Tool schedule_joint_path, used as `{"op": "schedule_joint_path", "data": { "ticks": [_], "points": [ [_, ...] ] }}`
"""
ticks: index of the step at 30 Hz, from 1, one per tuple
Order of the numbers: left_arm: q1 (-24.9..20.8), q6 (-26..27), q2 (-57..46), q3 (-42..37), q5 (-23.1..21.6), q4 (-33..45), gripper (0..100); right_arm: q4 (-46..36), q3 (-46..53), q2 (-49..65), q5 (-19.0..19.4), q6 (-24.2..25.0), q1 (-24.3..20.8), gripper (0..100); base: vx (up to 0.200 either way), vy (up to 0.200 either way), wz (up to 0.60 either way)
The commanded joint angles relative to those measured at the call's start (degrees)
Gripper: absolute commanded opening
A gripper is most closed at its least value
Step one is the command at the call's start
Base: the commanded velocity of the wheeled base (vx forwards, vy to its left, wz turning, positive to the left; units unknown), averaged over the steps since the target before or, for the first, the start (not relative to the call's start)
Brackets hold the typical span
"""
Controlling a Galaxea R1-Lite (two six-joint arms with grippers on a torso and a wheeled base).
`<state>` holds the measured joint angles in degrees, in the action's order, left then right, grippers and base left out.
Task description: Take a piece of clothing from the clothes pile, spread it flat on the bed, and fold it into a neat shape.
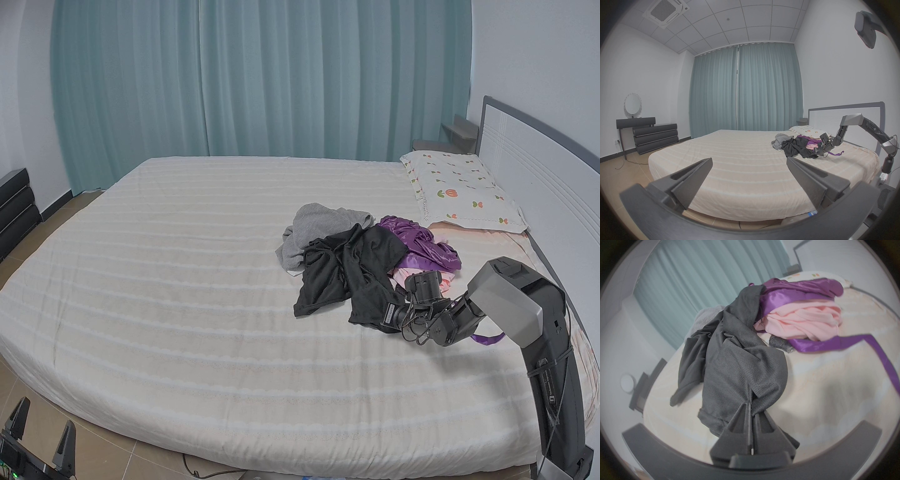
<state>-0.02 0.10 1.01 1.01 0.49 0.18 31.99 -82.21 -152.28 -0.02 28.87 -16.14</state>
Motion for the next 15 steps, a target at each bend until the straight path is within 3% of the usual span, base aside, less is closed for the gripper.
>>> {"op": "schedule_joint_path", "data": {
  "ticks": [1, 2, 4, 7, 15],
  "points": [
    [0.0, 0.0, -1.0, -1.0, 0.0, 0.0, 100, 0.3, 1.4, 3.0, 1.2, 6.6, -0.6, 0, 0.000, 0.000, 0.00],
    [0.0, 0.0, -1.0, -1.0, 0.0, 0.0, 100, 0.3, 1.4, 3.0, 1.2, 6.6, -0.6, 0, 0.000, 0.000, 0.00],
    [0.0, 0.0, -1.0, -1.0, 0.0, 0.0, 100, 0.4, 6.9, 8.7, 3.0, 12.8, -1.6, 0, 0.000, 0.000, 0.00],
    [0.0, 0.0, -1.0, -1.0, 0.0, 0.0, 100, 1.7, 13.9, 14.0, 5.8, 17.2, -3.1, 0, 0.000, 0.000, 0.00],
    [0.1, 0.0, -1.0, -1.0, 0.0, 0.0, 100, 10.3, 28.5, 27.5, 6.9, 20.8, -4.5, 0, 0.000, 0.000, 0.00]
  ]
}}
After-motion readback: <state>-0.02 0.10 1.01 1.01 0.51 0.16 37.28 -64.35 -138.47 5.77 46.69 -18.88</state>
